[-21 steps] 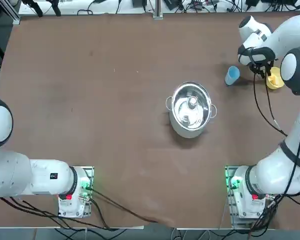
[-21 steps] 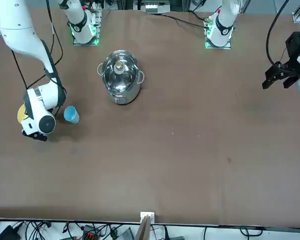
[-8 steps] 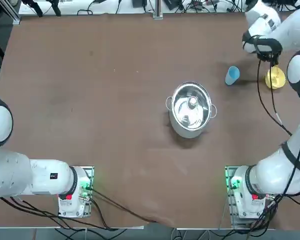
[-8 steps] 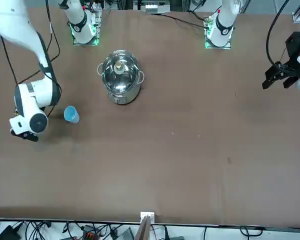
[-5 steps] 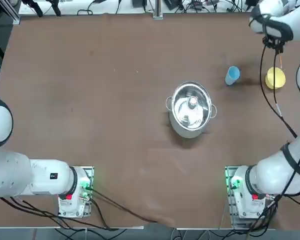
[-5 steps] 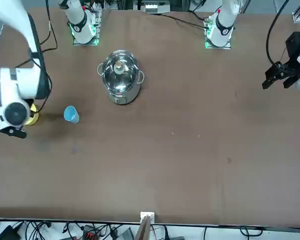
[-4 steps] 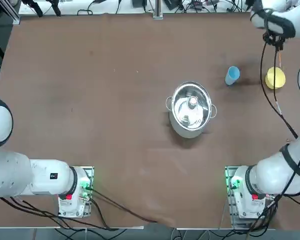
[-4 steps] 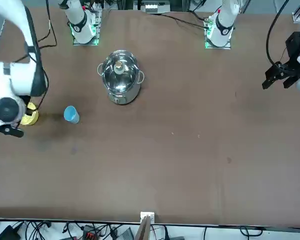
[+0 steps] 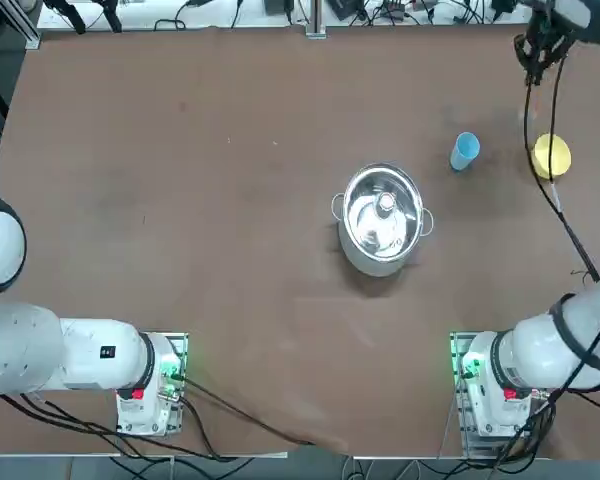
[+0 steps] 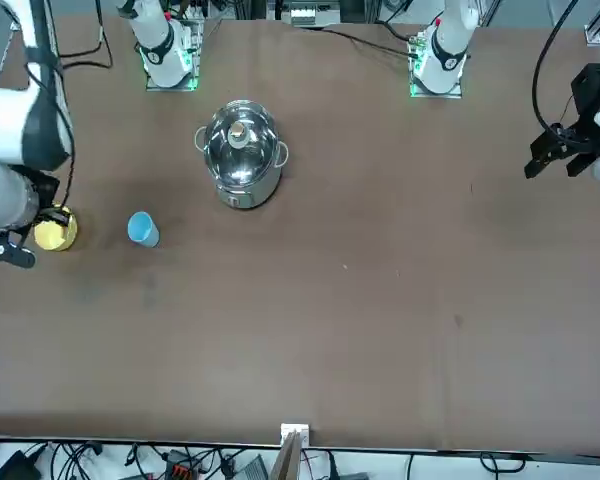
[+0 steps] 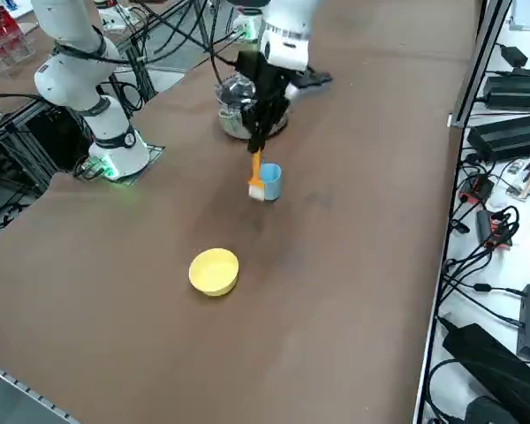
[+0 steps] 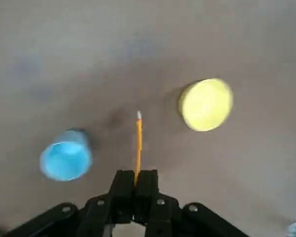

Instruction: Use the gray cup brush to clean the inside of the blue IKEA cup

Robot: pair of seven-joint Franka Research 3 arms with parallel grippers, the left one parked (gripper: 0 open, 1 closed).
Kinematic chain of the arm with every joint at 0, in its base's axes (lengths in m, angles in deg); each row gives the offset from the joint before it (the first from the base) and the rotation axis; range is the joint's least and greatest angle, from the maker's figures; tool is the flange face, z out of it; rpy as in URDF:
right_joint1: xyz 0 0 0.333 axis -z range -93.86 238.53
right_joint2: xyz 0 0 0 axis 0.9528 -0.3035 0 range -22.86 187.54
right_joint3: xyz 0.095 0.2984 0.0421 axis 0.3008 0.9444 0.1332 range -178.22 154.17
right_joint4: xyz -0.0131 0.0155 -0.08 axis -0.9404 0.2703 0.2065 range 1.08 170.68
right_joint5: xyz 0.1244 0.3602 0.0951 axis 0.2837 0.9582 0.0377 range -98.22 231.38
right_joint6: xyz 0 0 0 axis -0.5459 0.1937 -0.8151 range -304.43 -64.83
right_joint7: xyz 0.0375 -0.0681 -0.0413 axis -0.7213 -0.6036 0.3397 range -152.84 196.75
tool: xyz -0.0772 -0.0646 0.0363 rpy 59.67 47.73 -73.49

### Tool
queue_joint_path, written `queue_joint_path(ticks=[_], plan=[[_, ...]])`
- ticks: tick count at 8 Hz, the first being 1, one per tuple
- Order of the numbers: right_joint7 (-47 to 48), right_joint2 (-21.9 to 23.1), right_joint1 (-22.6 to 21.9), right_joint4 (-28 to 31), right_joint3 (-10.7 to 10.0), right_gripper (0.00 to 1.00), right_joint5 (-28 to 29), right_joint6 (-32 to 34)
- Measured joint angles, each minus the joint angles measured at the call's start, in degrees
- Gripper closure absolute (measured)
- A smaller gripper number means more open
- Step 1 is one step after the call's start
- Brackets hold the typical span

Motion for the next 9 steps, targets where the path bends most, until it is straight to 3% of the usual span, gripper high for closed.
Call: queue_joint_path(ticks=[3, 9], plan=[[0.75, -0.06, -0.12, -0.20, 0.03, 0.97, 11.48, 0.01], [6.89, -0.97, -3.38, 1.97, 0.17, 0.97, 13.31, 0.25]])
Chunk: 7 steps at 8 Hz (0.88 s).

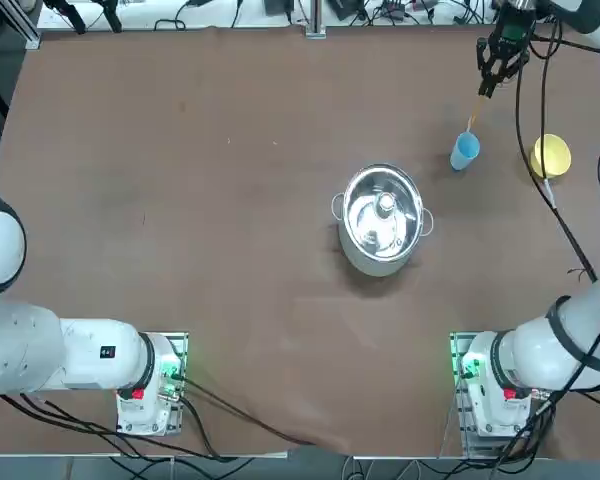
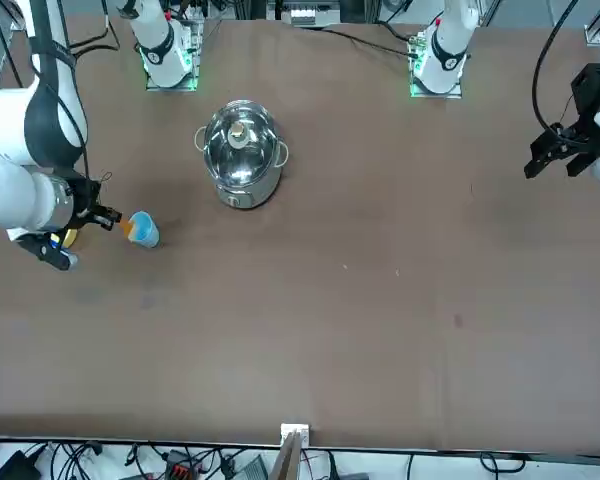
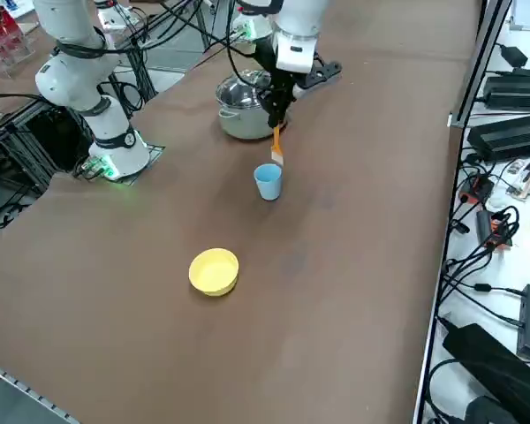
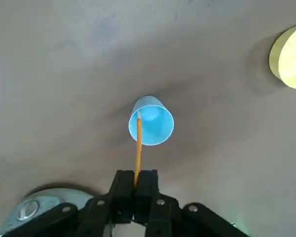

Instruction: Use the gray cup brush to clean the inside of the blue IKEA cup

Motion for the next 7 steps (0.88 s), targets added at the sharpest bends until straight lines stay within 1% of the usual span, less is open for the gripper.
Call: queue_joint_path(ticks=[4, 7], plan=[[0.00, -0.60, 0.05, 3.63, -0.31, 0.97, -0.01, -0.98], [0.02, -1.15, 0.21, 5.67, -0.81, 0.97, -0.55, -3.15]])
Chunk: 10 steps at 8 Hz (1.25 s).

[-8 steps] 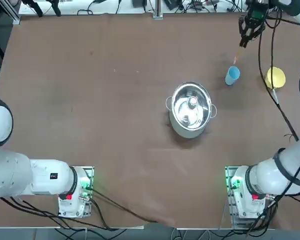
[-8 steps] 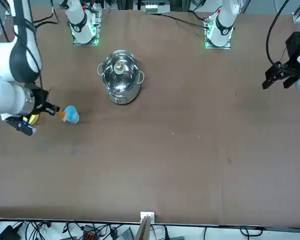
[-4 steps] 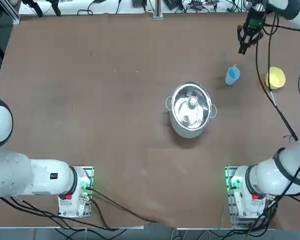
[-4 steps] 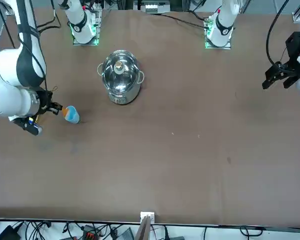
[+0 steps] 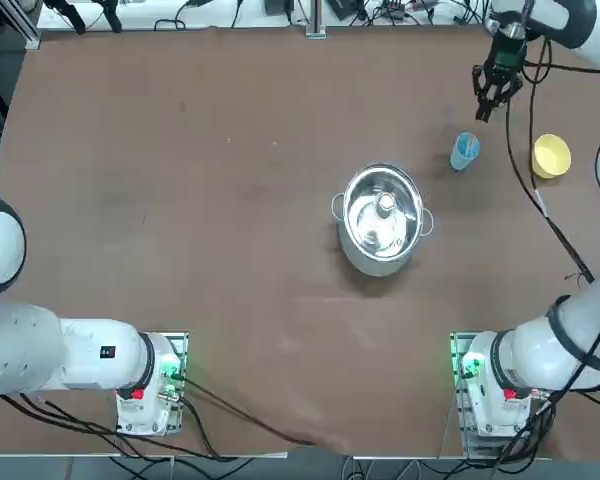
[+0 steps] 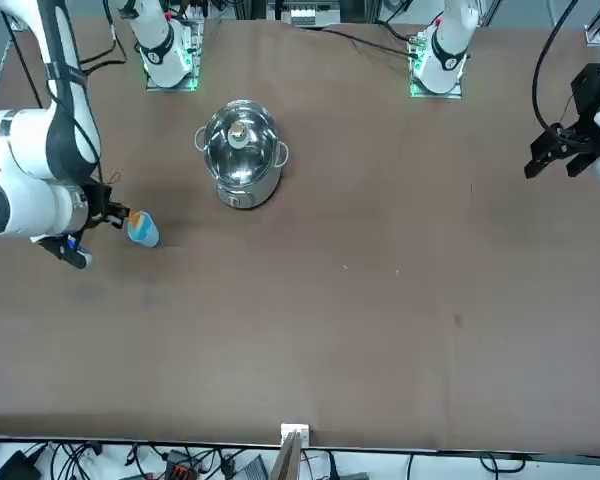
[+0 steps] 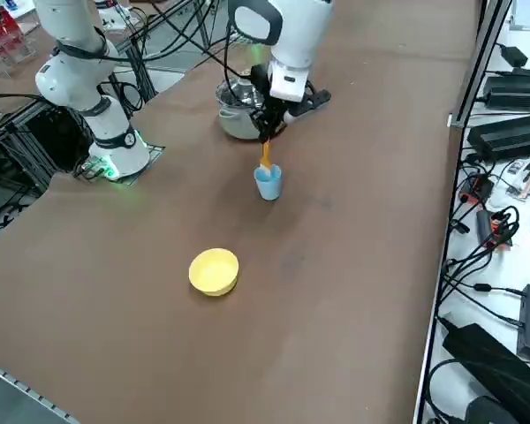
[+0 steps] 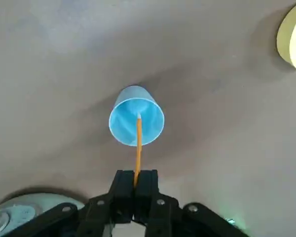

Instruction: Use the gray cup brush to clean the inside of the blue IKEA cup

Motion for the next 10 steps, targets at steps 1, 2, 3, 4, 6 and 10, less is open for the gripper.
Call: queue_joint_path(ticks=[1, 2, 3, 4, 6, 10], plan=[[0.00, -0.20, 0.17, 0.16, -0.25, 0.97, -0.38, -0.68], [0.00, -0.48, 0.42, 0.16, -0.29, 0.97, -0.54, -1.46], [0.00, -0.82, 0.52, 0.16, -0.29, 0.97, -0.54, -2.39], [0.00, -1.15, 0.50, 0.15, -0.27, 0.97, -0.54, -3.09], [0.04, -1.42, 0.35, -0.18, -0.18, 0.97, -0.49, -3.37], [2.05, -1.52, -0.08, -0.39, 0.40, 0.97, -0.45, -3.71]])
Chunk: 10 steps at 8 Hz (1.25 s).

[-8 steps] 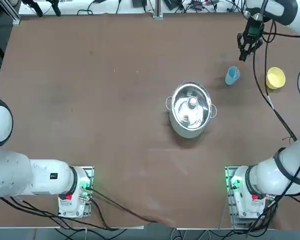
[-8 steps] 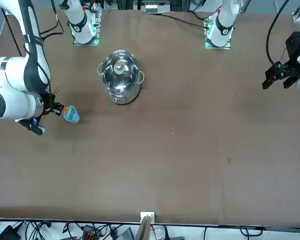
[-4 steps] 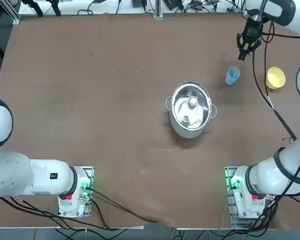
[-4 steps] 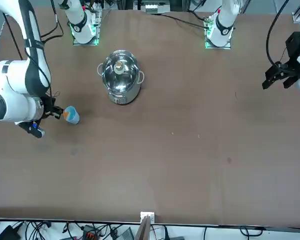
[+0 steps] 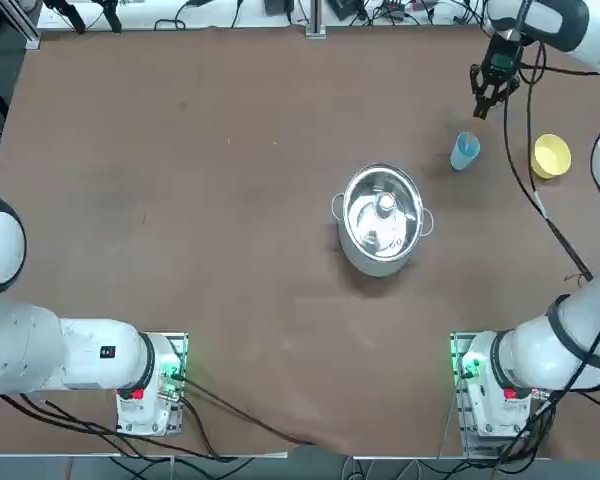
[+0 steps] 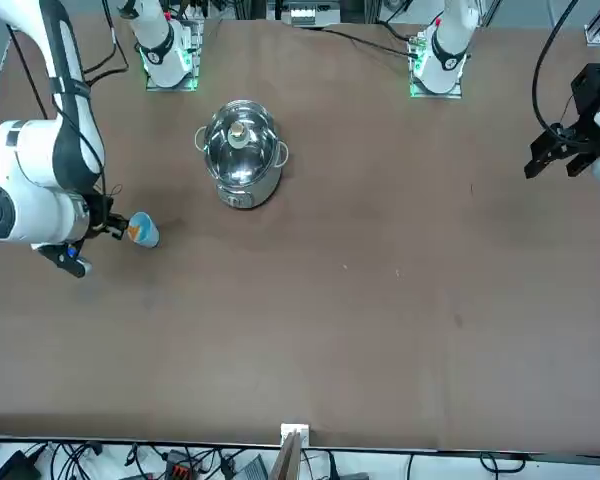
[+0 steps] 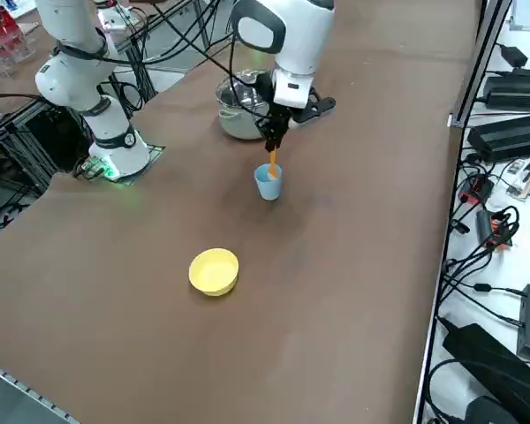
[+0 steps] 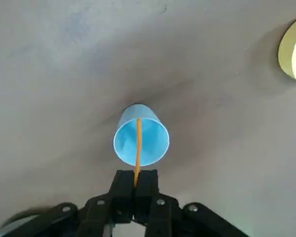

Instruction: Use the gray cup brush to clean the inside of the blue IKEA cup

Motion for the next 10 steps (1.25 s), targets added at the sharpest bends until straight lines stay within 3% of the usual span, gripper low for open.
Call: queue_joint_path(ticks=[10], plan=[[3.78, -0.63, -2.34, 0.43, 0.26, 0.97, 0.04, 1.74]])
